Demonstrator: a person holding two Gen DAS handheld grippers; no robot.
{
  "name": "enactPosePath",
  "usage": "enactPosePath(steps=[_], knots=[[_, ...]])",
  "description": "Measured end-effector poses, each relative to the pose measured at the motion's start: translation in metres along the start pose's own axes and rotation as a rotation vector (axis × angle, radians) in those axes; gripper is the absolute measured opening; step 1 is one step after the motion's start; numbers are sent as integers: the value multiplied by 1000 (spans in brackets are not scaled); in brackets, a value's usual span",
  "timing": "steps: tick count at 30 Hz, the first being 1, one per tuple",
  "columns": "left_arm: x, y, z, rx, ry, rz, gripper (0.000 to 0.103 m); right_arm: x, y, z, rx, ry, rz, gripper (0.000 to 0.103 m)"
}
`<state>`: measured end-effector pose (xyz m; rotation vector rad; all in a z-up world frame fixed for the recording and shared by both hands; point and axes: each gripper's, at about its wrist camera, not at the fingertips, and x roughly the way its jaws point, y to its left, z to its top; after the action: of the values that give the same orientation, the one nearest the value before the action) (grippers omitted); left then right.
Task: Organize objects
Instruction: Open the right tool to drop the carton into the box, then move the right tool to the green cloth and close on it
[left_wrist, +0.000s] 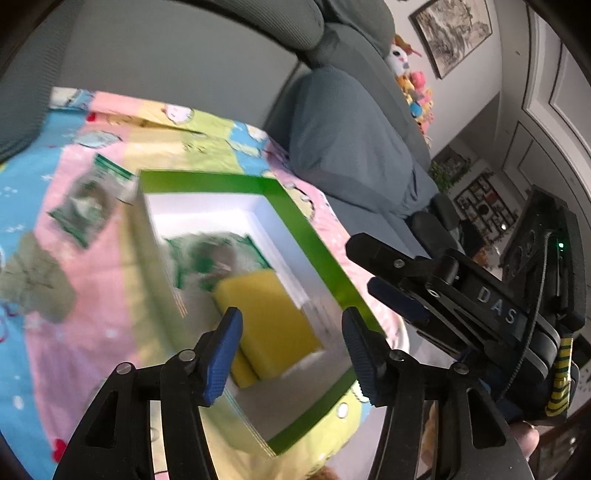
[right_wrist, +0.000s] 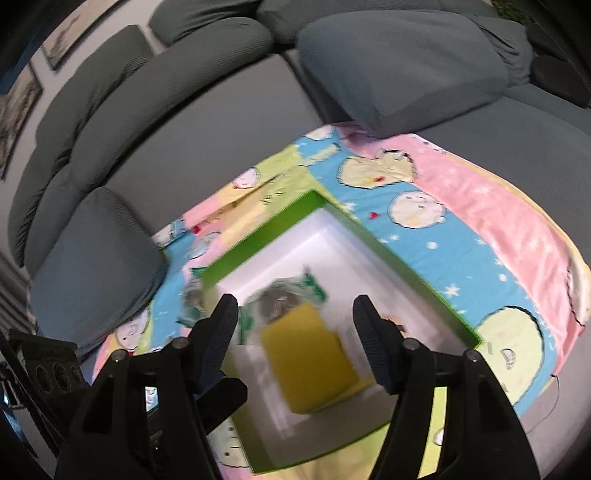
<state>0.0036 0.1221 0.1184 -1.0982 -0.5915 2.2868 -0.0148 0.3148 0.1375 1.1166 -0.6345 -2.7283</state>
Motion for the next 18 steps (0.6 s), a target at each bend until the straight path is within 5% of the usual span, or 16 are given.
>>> enactPosePath(steps=[12, 18], knots=[[-52, 75, 18, -92, -89, 187, 57, 8, 64, -13, -126, 26, 137, 66], [-69, 113, 18, -155, -104, 310, 57, 16, 96, -24, -188, 62, 220, 77]])
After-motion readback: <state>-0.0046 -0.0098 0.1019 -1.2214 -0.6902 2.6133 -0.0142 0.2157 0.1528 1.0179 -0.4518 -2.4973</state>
